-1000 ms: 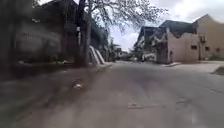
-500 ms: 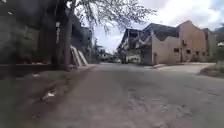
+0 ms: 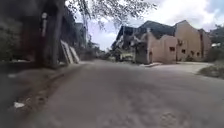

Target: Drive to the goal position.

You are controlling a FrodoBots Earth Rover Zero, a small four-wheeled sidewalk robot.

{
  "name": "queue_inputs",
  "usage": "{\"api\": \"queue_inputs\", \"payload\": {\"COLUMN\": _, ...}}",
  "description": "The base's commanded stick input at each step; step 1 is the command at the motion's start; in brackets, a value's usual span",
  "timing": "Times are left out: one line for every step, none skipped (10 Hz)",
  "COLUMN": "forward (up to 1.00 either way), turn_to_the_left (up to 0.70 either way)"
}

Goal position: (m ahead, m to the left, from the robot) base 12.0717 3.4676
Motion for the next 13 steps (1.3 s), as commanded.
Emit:
{"api": "queue_inputs", "payload": {"forward": 1.00, "turn_to_the_left": 0.00}}
{"api": "queue_inputs", "payload": {"forward": 1.00, "turn_to_the_left": 0.00}}
{"api": "queue_inputs", "payload": {"forward": 1.00, "turn_to_the_left": 0.00}}
{"api": "queue_inputs", "payload": {"forward": 1.00, "turn_to_the_left": 0.00}}
{"api": "queue_inputs", "payload": {"forward": 1.00, "turn_to_the_left": 0.00}}
{"api": "queue_inputs", "payload": {"forward": 1.00, "turn_to_the_left": 0.00}}
{"api": "queue_inputs", "payload": {"forward": 1.00, "turn_to_the_left": 0.00}}
{"api": "queue_inputs", "payload": {"forward": 1.00, "turn_to_the_left": 0.00}}
{"api": "queue_inputs", "payload": {"forward": 1.00, "turn_to_the_left": 0.00}}
{"api": "queue_inputs", "payload": {"forward": 1.00, "turn_to_the_left": 0.00}}
{"api": "queue_inputs", "payload": {"forward": 1.00, "turn_to_the_left": 0.00}}
{"api": "queue_inputs", "payload": {"forward": 1.00, "turn_to_the_left": 0.00}}
{"api": "queue_inputs", "payload": {"forward": 1.00, "turn_to_the_left": 0.00}}
